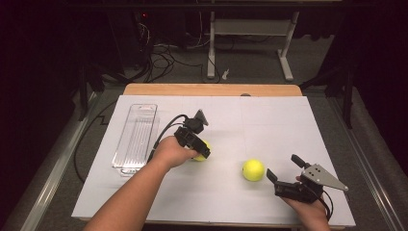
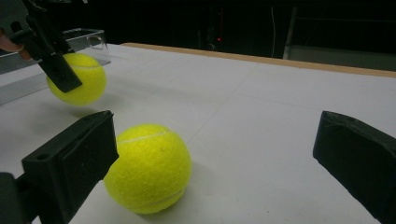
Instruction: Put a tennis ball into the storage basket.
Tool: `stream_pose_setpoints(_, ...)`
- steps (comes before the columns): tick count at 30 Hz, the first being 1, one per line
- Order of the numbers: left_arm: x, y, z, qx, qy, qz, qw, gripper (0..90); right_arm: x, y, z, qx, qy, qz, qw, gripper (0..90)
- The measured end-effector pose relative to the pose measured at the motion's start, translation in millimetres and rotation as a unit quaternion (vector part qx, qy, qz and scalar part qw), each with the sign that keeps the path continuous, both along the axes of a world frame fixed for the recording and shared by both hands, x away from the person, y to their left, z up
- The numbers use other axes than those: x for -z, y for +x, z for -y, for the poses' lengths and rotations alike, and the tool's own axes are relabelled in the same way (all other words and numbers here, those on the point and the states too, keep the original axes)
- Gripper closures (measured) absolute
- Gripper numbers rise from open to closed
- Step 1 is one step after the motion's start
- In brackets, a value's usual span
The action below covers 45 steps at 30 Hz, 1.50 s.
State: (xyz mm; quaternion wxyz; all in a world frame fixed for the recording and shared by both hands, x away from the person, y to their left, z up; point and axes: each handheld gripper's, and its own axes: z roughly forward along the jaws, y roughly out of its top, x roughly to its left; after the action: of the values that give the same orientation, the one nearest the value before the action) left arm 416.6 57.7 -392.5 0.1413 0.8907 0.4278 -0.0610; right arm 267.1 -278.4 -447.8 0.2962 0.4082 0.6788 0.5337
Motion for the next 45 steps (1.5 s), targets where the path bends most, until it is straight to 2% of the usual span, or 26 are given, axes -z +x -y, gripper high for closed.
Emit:
stream_pose_setpoints(9,-9.2,-10.4,-4.8,0.002,0.01,0.003,0.9999,26.6,0.2,0.2,-0.5,-0.001,-0.002,0.0,1.0,0.5)
stream_pose_setpoints(15,-14.2,-16.2,-11.6,0.006,0.008,-0.017,0.9998,26.7,0.0,0.2,-1.0,-0.002,-0.004,0.002,1.0,0.5)
stream_pose_setpoints(29,-24.2,-31.4,-23.6,0.015,0.024,-0.04,0.9988,26.8,0.2,0.0,-2.1,-0.002,-0.005,-0.001,1.0,0.5)
stream_pose_setpoints(37,-25.8,-34.5,-34.3,0.016,0.008,-0.056,0.9983,26.8,0.5,0.0,-2.4,-0.002,-0.005,-0.001,1.0,0.5)
stream_pose_setpoints(45,-32.0,-37.3,-42.1,0.026,0.013,-0.063,0.9976,26.6,0.6,-0.1,-2.7,-0.002,-0.006,-0.002,1.0,0.5)
